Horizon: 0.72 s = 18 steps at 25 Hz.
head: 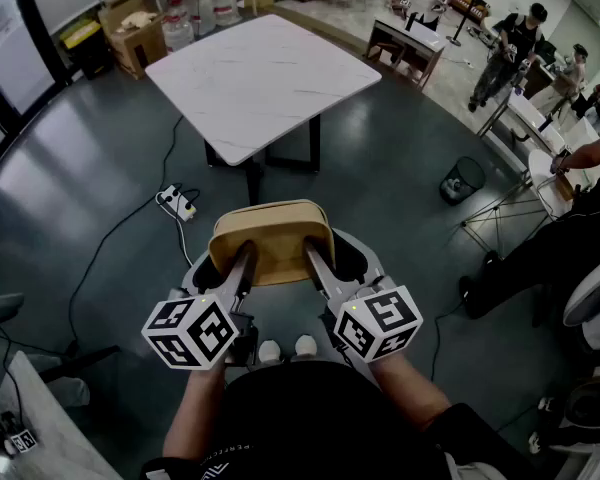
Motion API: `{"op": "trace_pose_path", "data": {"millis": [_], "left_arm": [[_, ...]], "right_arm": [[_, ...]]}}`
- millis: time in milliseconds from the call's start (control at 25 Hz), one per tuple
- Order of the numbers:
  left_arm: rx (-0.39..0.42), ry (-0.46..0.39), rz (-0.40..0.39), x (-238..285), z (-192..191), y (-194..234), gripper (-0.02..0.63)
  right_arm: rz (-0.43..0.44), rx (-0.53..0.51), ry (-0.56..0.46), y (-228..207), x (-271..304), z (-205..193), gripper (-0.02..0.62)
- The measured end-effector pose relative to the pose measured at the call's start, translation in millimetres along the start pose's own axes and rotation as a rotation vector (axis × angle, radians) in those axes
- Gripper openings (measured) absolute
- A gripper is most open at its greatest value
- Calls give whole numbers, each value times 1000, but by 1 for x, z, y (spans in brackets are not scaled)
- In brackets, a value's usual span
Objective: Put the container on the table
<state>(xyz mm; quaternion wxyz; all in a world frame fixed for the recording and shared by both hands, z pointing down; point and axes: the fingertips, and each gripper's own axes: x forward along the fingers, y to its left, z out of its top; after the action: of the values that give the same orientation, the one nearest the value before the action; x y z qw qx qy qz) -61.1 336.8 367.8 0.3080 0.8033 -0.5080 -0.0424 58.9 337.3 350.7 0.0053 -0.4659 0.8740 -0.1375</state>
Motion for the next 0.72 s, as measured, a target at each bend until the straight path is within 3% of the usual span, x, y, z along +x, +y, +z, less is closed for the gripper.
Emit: {"op": "trace_pose_path", "data": {"millis": [200,720], "left_arm": [[10,-4,7,-3,-3,-1,201],[4,-27,39,5,-4,-2,201]], "right_arm": [[11,42,-7,-1,-3,-4,138],[45,36,-7,-9,2,-2,137]]}}
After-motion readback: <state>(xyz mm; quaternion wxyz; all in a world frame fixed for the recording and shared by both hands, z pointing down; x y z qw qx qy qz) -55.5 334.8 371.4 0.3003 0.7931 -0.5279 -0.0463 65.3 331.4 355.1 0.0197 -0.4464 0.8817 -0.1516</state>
